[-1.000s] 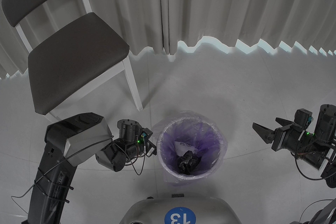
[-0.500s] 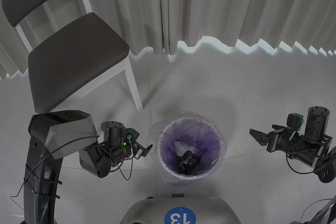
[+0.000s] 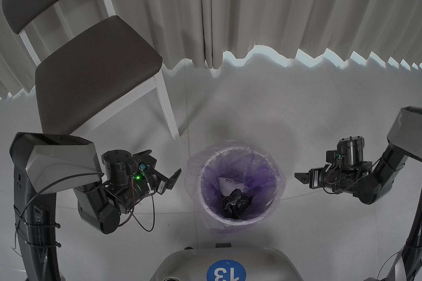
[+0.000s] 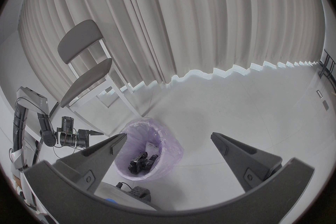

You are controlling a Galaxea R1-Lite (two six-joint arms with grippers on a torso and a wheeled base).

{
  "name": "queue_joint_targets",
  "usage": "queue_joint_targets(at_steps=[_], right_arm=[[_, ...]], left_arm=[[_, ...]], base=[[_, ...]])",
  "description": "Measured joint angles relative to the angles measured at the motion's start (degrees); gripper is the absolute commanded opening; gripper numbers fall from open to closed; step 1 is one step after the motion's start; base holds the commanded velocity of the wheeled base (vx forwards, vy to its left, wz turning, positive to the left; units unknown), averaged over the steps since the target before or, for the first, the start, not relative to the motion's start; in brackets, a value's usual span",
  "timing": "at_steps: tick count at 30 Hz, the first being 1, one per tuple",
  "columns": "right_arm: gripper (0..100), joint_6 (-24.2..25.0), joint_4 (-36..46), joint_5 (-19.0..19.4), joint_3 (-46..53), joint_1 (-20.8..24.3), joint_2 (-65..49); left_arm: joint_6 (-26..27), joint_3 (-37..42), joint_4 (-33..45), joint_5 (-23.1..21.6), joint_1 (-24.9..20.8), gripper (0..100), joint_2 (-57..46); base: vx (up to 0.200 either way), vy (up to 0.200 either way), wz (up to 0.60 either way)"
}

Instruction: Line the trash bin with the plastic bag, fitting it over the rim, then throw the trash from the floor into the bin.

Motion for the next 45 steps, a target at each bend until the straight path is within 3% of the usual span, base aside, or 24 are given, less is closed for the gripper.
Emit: queue_joint_targets(at_steps=[9,15,21,31,37,45], right_arm=[[100,-3.3,20.21,0.99,-17.44,-0.66,6.91],[100,-4.11,25.84,3.67,-25.54,-0.17,10.65],[100,-4.24,32.8,4.24,-33.32,0.22,14.35],[100,-4.92,37.34,4.35,-45.2,0.57,20.5],[100,-8.24,46.08,4.13,-48.09,-0.68,22.16],[100,-11.01,44.79,3.28,-41.86,-4.6,17.91]], left_arm=[[-1.44,4.32,-5.86,0.33,0.16,100,-1.74],[-2.16,4.96,-6.99,0.46,0.6,100,-1.66],[-2.29,4.68,-7.14,0.49,0.9,100,-1.19],[-2.29,4.77,-7.39,1.54,0.68,100,-0.67],[-2.29,4.93,-7.42,2.06,0.39,100,-0.3],[-2.43,4.95,-7.94,2.05,0.05,100,-0.3]], base=[[0.0,0.0,0.0],[0.0,0.0,0.0],[0.0,0.0,0.0],[0.0,0.0,0.0],[0.0,0.0,0.0],[0.0,0.0,0.0]])
